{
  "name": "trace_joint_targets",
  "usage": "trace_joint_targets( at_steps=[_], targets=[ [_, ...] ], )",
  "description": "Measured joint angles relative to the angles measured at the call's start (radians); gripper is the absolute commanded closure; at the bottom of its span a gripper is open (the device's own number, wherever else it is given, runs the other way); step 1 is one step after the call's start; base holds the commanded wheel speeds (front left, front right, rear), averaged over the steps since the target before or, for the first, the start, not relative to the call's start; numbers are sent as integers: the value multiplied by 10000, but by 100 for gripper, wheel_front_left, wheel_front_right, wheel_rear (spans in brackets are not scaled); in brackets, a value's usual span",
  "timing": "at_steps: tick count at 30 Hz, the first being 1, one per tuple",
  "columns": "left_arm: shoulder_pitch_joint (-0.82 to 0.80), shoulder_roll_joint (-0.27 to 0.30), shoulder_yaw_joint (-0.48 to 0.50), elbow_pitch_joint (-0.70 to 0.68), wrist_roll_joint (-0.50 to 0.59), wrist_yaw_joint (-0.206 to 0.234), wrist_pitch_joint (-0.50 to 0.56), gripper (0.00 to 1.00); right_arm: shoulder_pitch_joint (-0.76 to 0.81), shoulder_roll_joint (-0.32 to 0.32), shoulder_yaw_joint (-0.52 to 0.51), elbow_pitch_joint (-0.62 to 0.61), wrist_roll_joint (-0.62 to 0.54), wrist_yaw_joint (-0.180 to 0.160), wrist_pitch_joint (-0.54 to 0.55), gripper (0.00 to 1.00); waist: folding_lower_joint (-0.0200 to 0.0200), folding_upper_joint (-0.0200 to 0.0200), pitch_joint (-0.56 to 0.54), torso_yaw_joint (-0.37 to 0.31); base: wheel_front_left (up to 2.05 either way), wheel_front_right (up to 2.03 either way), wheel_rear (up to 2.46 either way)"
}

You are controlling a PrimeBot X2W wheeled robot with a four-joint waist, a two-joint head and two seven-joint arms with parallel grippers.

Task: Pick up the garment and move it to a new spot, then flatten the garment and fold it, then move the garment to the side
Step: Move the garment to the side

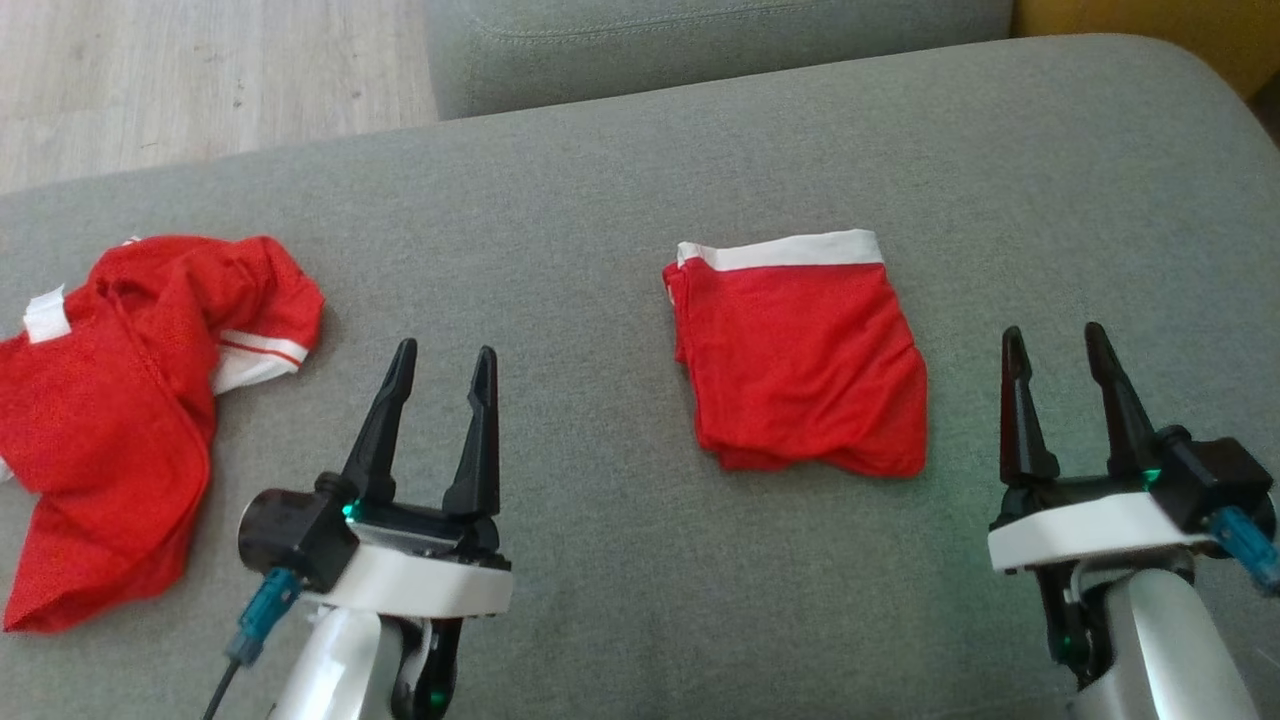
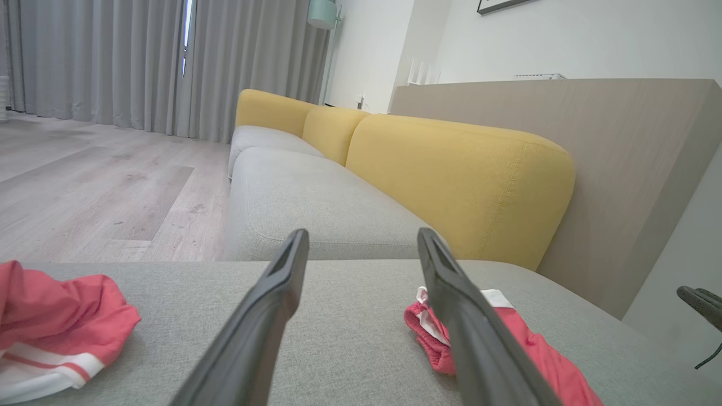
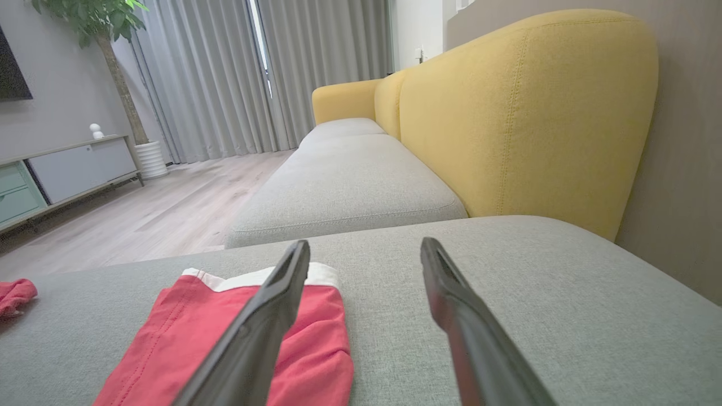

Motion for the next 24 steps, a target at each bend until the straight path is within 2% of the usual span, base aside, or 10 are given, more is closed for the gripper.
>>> trace_joint_targets(
  at_steps=[7,14,24],
  targets=[
    [-16,0,-19,-63,0,-2,0,0,-26,0,-199,186,29,0,-2,0,0,0,159,169,0,0,0],
    [-111,2,-127,-73,10,-4,0,0,-851,2,-257,1816,31,0,466,0,2,0,618,464,0,0,0],
    [-709,0,-412,27,25,-13,0,0,-2359,-6,-94,4161,779,0,947,0,3,0,1424,1103,0,0,0]
  ],
)
